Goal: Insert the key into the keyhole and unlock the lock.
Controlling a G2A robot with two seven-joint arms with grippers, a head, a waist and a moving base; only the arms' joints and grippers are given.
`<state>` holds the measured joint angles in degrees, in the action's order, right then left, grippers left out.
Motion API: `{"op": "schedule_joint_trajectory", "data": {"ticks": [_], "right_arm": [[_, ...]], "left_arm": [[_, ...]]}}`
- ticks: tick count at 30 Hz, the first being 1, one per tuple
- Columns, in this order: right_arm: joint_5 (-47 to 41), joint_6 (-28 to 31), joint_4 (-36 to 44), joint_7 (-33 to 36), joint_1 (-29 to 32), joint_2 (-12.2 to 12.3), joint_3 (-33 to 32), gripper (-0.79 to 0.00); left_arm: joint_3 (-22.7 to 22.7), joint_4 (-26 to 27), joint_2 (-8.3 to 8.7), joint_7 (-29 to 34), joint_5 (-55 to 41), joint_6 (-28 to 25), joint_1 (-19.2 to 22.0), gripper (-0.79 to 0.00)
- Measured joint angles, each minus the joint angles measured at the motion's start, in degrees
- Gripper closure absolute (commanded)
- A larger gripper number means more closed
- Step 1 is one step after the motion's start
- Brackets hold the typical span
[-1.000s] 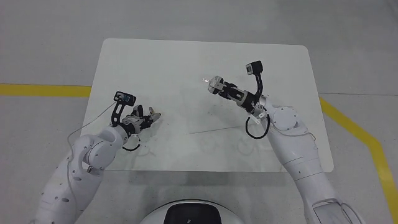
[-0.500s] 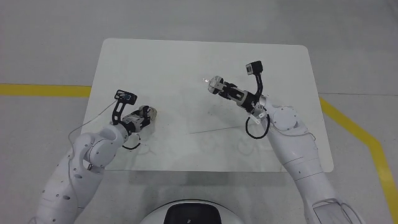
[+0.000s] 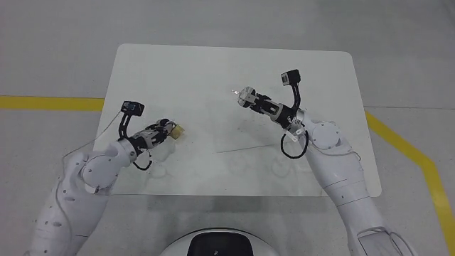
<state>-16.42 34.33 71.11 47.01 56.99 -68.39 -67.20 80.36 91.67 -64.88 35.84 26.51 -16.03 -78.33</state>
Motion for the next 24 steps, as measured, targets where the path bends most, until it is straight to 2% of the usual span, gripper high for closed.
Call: {"op": "schedule_joint_trajectory", "data": {"ticks": [5, 8, 10, 15, 17, 24], "right_arm": [[0.0, 0.0, 0.0, 0.0, 0.0, 0.0, 0.0, 0.000], [0.0, 0.0, 0.0, 0.0, 0.0, 0.0, 0.0, 0.000], [0.0, 0.0, 0.0, 0.0, 0.0, 0.0, 0.0, 0.000], [0.0, 0.0, 0.0, 0.0, 0.0, 0.0, 0.0, 0.000], [0.0, 0.0, 0.0, 0.0, 0.0, 0.0, 0.0, 0.000], [0.0, 0.0, 0.0, 0.0, 0.0, 0.0, 0.0, 0.000]], "left_arm": [[3.3, -2.9, 0.03, 7.4, -21.1, 0.2, 0.7, 0.000], [3.7, -5.8, -0.14, 13.1, -34.3, 2.7, 2.3, 0.000], [3.2, -7.7, -0.20, 15.4, -39.9, 4.9, 3.9, 0.000], [-0.9, -8.8, -0.66, 15.5, -38.4, 6.9, 7.6, 0.000], [-1.4, -9.4, -0.67, 13.1, -37.1, 8.5, 8.8, 0.000], [-1.4, -9.4, -0.63, 12.7, -35.3, 8.7, 8.9, 0.000]]}}
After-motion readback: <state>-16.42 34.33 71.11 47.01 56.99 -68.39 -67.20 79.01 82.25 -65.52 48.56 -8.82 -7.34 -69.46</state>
